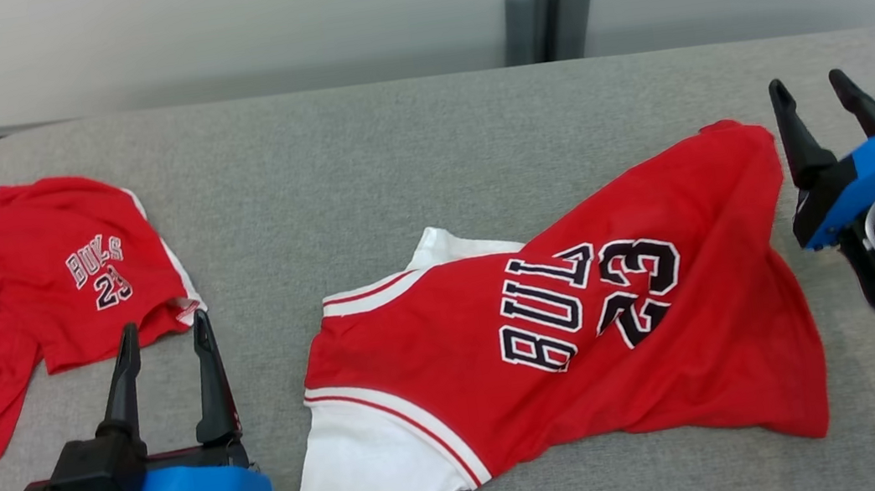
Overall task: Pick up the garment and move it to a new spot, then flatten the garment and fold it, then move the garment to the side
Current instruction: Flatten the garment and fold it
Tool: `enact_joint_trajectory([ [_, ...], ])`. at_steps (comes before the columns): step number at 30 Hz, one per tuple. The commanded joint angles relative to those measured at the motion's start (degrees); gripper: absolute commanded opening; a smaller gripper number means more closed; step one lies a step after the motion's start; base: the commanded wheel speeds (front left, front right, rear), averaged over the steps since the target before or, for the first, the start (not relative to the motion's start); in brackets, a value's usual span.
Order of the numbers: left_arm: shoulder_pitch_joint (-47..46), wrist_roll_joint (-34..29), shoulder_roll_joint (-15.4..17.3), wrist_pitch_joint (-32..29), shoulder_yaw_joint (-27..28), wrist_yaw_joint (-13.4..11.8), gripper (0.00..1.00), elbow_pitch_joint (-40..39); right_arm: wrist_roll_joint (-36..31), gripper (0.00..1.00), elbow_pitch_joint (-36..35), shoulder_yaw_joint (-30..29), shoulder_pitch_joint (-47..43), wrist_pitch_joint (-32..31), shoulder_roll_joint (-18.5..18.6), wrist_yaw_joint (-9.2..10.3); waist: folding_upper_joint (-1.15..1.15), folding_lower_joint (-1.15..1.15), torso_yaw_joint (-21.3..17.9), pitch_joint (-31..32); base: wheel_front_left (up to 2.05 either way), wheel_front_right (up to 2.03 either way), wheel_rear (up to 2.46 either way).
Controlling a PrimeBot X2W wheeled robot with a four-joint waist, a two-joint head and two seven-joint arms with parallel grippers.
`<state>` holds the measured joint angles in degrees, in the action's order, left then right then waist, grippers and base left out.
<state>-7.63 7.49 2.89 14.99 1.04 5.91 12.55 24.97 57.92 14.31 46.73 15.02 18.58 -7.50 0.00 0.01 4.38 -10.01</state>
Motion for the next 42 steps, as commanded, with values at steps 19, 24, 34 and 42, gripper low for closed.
enact_joint_trajectory([
  [19,6.5,-1.7,0.0,0.3,2.6,-0.1,1.00,-0.9,-11.0,1.00,-32.7,-6.6,-31.9,0.2,-10.8,0.01,0.00,-0.01,-6.0,8.0,0.00,0.00,0.00],
  [24,7.5,-2.1,0.0,0.3,2.7,-0.3,1.00,-1.3,-13.5,1.00,-35.7,-7.2,-36.0,0.2,-12.8,0.01,0.00,-0.01,-5.8,9.1,0.00,0.00,0.00],
  [34,9.1,-2.5,0.0,0.3,2.8,-0.6,1.00,-1.8,-18.1,1.00,-41.9,-11.2,-45.1,-0.2,-15.3,0.01,0.00,-0.01,-4.5,10.4,0.00,0.00,0.00],
  [42,9.7,-3.1,0.0,0.3,2.6,-0.7,1.00,-1.7,-19.8,1.00,-45.6,-13.6,-48.7,-2.3,-15.7,0.01,0.00,-0.01,-4.0,10.4,0.00,0.00,0.00],
])
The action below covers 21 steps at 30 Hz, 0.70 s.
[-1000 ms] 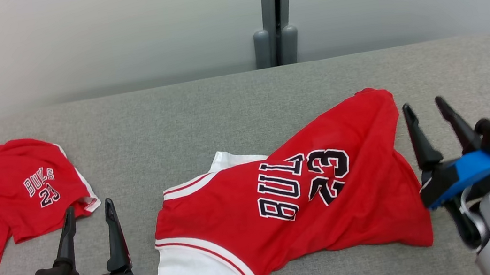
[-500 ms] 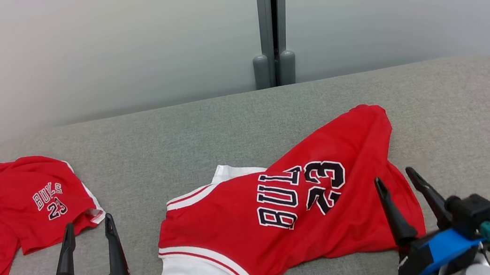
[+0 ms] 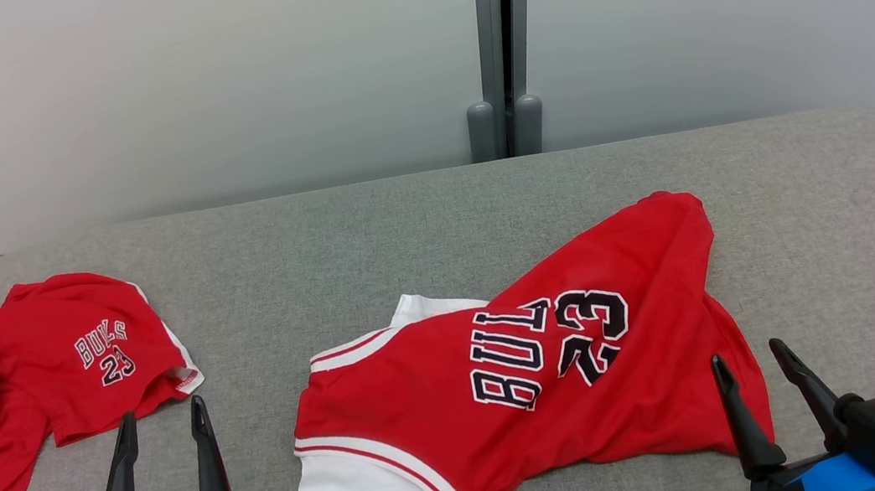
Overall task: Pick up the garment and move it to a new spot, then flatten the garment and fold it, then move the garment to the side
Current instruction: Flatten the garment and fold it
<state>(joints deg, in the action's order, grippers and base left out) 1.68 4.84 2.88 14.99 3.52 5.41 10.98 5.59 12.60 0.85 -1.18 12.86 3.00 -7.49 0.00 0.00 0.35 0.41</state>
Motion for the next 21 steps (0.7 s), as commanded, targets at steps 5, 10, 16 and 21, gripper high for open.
enact_joint_trajectory([
  [5,0.3,-0.6,0.0,0.3,0.0,-0.1,1.00,0.1,0.4,1.00,-1.2,-0.3,-1.2,-0.6,-0.1,-0.01,0.00,0.00,0.2,-0.1,0.00,0.00,0.00],
  [10,0.3,-1.0,0.0,0.3,-0.1,-0.3,1.00,0.3,0.8,1.00,-1.4,-0.3,-1.3,-0.8,-0.1,-0.01,0.00,0.00,0.4,0.0,0.00,0.00,0.00],
  [16,0.2,-1.1,0.0,0.3,0.0,-0.3,1.00,0.4,1.1,1.00,-1.2,-0.2,-1.2,-0.9,-0.1,-0.01,0.00,0.00,0.4,0.1,0.00,0.00,0.00],
  [21,0.2,-0.7,0.0,0.3,0.1,0.0,1.00,1.0,1.5,1.00,-0.3,-0.4,-0.9,-0.7,-0.1,-0.01,0.00,0.00,0.2,0.0,0.00,0.00,0.00],
])
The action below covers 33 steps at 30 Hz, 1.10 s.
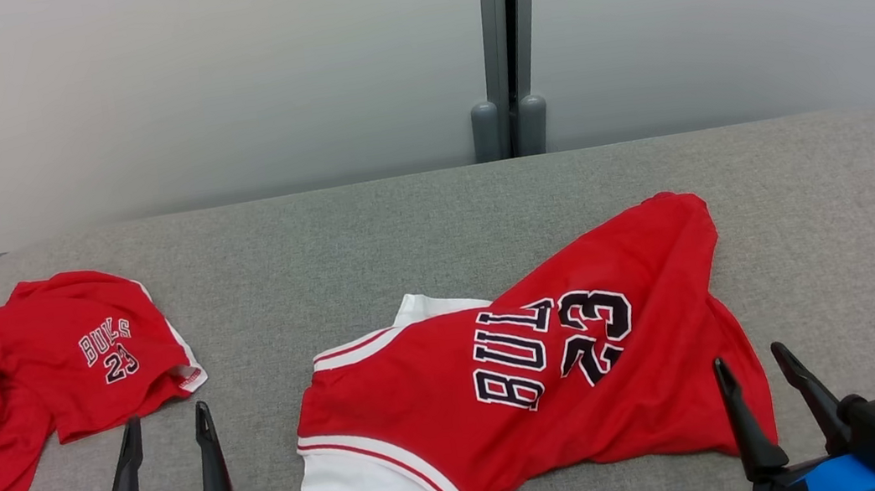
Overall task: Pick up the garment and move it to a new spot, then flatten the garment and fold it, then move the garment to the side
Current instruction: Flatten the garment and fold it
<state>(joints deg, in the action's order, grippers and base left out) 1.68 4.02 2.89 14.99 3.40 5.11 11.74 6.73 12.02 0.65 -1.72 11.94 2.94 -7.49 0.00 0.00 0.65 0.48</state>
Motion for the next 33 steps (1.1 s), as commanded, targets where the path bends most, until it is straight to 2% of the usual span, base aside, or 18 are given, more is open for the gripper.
enact_joint_trajectory([
  [1,0.4,0.4,0.0,0.3,0.1,0.3,1.00,0.7,0.4,1.00,0.5,-0.5,-0.2,0.3,-0.1,-0.01,0.00,0.00,-0.2,-0.1,0.00,0.00,0.00],
  [5,1.0,1.6,0.0,0.3,-1.5,0.3,1.00,3.2,0.4,1.00,3.1,-2.4,-0.2,0.5,0.0,-0.01,0.00,0.00,-0.4,-0.3,0.00,0.00,0.00],
  [11,2.2,3.9,0.0,0.3,-3.8,0.5,1.00,8.2,0.7,1.00,11.0,-5.0,-0.4,1.4,0.0,-0.01,0.00,0.00,-0.4,-0.5,0.00,0.00,0.00],
  [22,3.8,6.1,0.0,0.3,-8.8,1.3,1.00,15.2,3.7,1.00,24.7,-5.2,3.7,3.0,0.0,-0.01,0.00,0.00,-0.2,-0.8,0.00,0.00,0.00],
  [27,3.1,6.4,0.0,0.3,-10.3,1.6,1.00,18.1,4.3,1.00,28.0,-4.5,5.5,3.3,0.0,-0.01,0.00,0.00,-0.1,-0.8,0.00,0.00,0.00],
  [33,2.6,7.6,0.0,0.3,-11.8,1.9,1.00,21.2,4.7,1.00,28.8,-4.1,6.4,3.3,0.0,-0.01,0.00,0.00,-0.1,-1.0,0.00,0.00,0.00],
])
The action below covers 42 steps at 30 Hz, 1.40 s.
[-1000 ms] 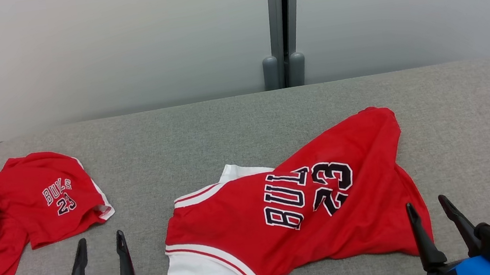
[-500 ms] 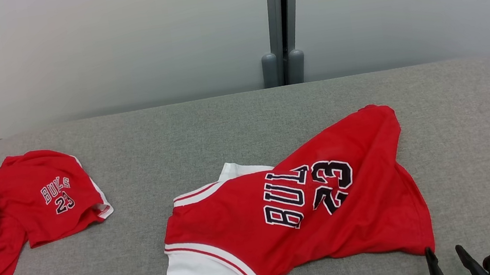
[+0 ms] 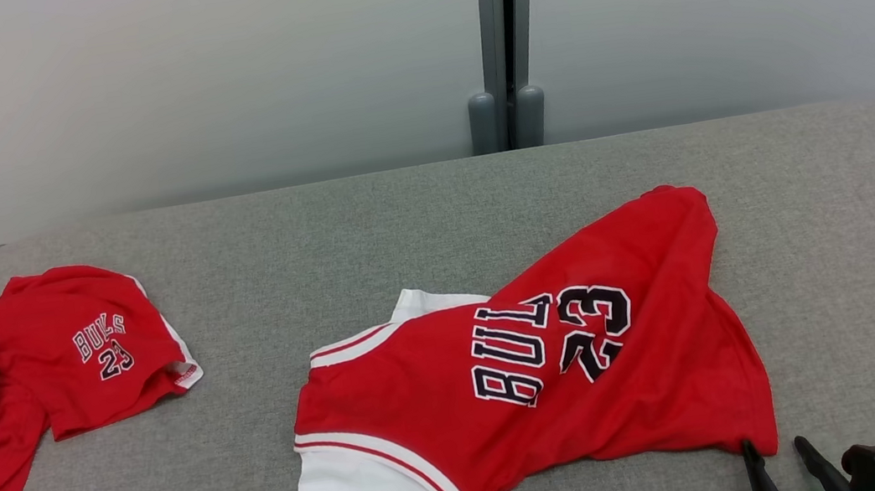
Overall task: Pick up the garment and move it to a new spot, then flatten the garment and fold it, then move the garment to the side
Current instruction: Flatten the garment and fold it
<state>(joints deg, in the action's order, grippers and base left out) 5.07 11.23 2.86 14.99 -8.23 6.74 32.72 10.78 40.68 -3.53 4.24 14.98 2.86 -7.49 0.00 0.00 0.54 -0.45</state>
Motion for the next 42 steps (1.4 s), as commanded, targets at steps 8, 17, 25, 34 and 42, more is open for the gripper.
enact_joint_trajectory([
  [8,-2.0,1.1,0.0,0.3,-1.8,0.5,1.00,2.5,1.4,1.00,0.8,1.1,1.5,0.3,0.1,-0.01,0.00,0.00,0.2,-0.7,0.00,0.00,0.00],
  [17,-3.4,2.0,0.0,0.2,-2.6,0.7,1.00,4.7,2.9,1.00,2.0,2.6,2.6,0.1,0.0,-0.01,0.00,0.00,0.3,-1.8,0.00,0.00,0.00],
  [25,-5.0,4.3,-0.1,0.0,-5.2,0.9,0.41,7.5,5.8,0.00,2.5,5.2,3.3,0.1,0.0,-0.01,0.00,0.00,0.2,-2.3,0.00,0.00,0.00],
  [34,-5.1,7.6,0.7,0.2,-5.6,0.7,0.00,4.0,6.7,0.00,-2.7,4.7,1.5,0.2,0.1,-0.01,0.00,0.00,0.3,-2.1,0.00,0.00,0.00],
  [42,-4.9,9.4,0.3,0.2,-3.6,0.7,0.00,-6.1,7.2,0.00,-10.8,4.7,-2.3,0.2,1.2,-0.01,0.00,0.00,0.4,-2.1,0.00,0.00,0.00],
])
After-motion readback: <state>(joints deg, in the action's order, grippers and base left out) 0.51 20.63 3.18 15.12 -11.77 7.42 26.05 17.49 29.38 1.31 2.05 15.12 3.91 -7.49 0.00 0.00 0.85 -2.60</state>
